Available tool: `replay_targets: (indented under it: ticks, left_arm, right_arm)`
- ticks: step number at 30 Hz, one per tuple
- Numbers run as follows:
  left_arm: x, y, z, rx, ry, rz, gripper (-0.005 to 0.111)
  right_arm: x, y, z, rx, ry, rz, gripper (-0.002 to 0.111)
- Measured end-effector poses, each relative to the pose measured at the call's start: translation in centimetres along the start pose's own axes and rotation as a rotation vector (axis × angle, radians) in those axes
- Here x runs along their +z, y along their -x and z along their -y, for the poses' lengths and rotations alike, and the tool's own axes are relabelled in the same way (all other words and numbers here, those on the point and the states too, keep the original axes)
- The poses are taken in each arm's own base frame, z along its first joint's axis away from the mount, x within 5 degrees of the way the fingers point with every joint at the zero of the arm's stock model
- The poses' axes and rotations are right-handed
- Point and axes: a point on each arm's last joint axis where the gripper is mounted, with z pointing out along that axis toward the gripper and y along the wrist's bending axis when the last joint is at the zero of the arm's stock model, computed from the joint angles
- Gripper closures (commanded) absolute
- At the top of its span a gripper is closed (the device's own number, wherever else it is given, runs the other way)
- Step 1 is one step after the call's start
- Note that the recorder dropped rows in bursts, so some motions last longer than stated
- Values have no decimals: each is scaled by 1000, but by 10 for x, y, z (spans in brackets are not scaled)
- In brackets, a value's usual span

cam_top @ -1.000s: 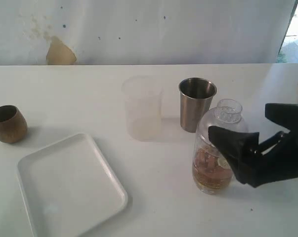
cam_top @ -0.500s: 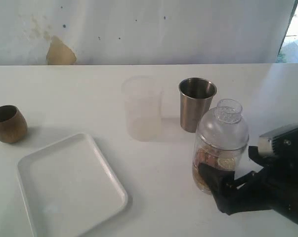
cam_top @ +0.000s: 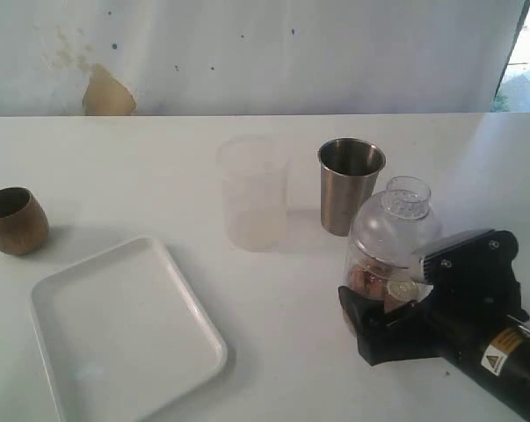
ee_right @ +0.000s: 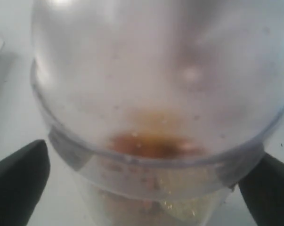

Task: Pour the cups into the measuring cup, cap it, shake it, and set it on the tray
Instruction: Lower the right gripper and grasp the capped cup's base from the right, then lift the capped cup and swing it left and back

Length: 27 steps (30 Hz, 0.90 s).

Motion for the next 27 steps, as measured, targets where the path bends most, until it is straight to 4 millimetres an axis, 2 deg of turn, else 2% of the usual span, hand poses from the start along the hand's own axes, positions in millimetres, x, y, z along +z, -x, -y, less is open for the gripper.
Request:
replay_targets:
  ticks: [12, 18, 27]
  left_arm:
    - [0, 0, 0, 0, 0, 0, 107]
    - [0, 0, 0, 0, 0, 0, 107]
    - [0, 0, 0, 0, 0, 0, 107]
  right_arm:
    - [19, -18, 5, -10, -57, 15, 3]
    - [37, -21, 3, -14, -59, 6, 3]
    - [38, -19, 8, 8, -110, 40, 3]
